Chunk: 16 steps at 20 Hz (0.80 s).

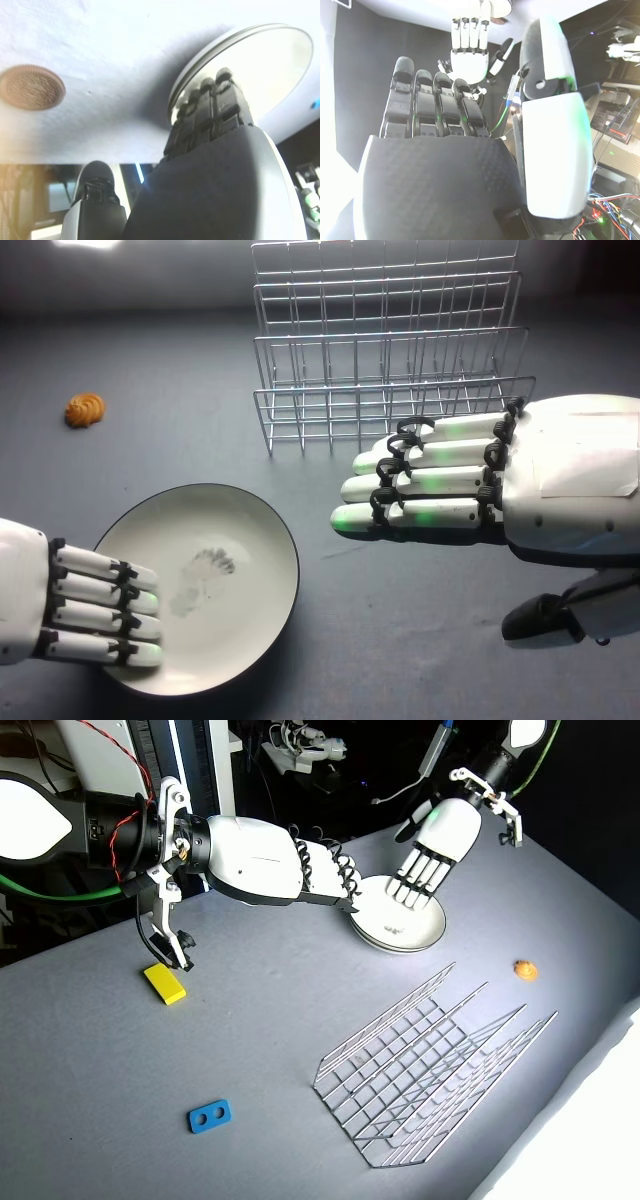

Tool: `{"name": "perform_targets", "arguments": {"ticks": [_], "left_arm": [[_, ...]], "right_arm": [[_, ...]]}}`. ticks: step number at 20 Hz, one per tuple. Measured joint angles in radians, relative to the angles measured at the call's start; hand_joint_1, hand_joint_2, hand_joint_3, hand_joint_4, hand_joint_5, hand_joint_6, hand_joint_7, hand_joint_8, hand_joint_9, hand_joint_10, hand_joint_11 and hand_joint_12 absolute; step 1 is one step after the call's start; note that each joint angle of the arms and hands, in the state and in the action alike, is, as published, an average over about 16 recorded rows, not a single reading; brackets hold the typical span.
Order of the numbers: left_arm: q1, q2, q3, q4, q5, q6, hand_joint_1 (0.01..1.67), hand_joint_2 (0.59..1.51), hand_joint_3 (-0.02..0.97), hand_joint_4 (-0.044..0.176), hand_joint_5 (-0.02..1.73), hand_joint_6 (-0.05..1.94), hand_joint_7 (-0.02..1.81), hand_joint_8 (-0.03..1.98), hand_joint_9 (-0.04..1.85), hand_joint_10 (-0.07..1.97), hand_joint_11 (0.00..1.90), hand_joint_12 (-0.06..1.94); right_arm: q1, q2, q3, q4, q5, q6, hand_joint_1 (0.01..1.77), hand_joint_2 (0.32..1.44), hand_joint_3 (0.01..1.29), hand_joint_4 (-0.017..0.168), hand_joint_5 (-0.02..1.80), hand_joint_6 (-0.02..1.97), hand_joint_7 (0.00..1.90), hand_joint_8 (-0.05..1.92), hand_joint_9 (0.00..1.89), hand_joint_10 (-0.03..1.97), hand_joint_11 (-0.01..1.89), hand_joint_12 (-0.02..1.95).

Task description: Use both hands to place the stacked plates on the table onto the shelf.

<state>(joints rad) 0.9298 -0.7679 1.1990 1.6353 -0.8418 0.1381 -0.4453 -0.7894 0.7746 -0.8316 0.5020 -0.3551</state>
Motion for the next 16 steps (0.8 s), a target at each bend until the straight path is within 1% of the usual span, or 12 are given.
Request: {"name": "perform_targets", "arguments": {"ticks": [9,13,16], "left_arm": [[0.0,-0.016,-0.061,-0.071,0.032,-0.001,0.02,1.127,0.013,-0.009,-0.02,-0.03,0.01,-0.01,0.02,0.0,0.02,-0.01],[-0.012,-0.019,-0.065,-0.085,0.043,-0.001,0.02,1.124,0.013,-0.005,-0.01,-0.02,0.01,-0.01,0.02,0.0,0.02,-0.01],[-0.02,-0.018,-0.053,-0.086,0.048,-0.001,0.02,1.123,0.014,-0.004,0.0,-0.01,0.01,-0.01,0.02,0.0,0.02,-0.01]], "right_arm": [[-0.002,0.0,0.0,0.0,0.01,0.0,1.02,1.03,0.02,0.0,0.02,0.02,0.02,0.01,0.01,0.0,0.02,0.28],[-0.003,0.0,0.0,0.0,0.014,0.0,1.03,1.03,0.02,0.0,0.02,0.02,0.02,0.01,0.01,0.0,0.02,0.27],[-0.003,0.0,0.0,0.0,0.016,-0.001,1.03,1.04,0.02,0.001,0.02,0.02,0.02,0.01,0.01,0.0,0.02,0.26]]}}
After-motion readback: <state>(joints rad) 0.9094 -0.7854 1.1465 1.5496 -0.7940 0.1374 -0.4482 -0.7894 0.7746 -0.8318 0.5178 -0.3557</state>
